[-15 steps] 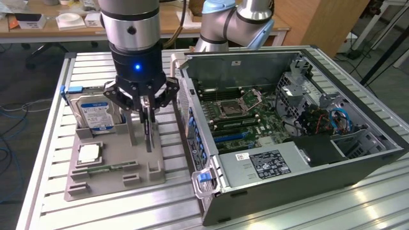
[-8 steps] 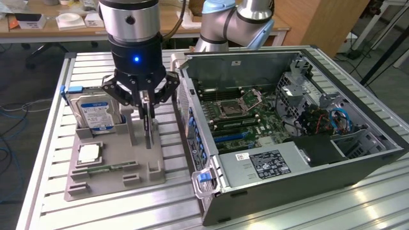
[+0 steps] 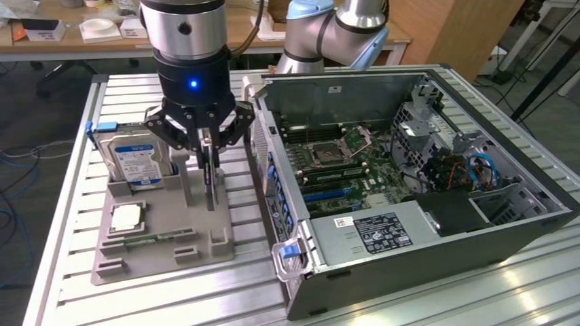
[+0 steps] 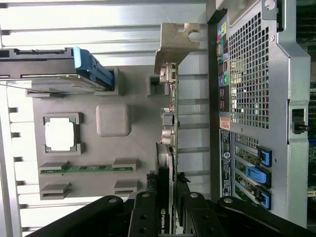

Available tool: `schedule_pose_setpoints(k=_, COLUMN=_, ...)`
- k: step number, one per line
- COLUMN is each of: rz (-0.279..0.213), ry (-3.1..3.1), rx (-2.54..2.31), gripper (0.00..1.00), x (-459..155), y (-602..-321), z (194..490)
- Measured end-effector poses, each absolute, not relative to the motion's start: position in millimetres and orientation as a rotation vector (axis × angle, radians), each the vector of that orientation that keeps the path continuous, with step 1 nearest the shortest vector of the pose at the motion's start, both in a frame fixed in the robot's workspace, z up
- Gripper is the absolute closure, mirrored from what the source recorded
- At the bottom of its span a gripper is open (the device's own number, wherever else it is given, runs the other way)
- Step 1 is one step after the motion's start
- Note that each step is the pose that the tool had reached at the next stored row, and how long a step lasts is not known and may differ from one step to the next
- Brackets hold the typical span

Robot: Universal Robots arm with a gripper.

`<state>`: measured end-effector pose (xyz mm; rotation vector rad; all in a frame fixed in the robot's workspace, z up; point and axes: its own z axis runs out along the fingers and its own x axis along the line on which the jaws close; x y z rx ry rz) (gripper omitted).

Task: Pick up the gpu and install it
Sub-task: 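Pick up the gpu and move the gpu toward the slot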

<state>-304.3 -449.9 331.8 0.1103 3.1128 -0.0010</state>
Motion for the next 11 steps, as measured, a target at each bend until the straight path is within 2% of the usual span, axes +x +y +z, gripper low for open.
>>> schedule_pose_setpoints(k=11, rz=-0.005, ry=3.113, rx=0.11, gripper=0.74, x=-304.3, y=-449.9, z=351.1)
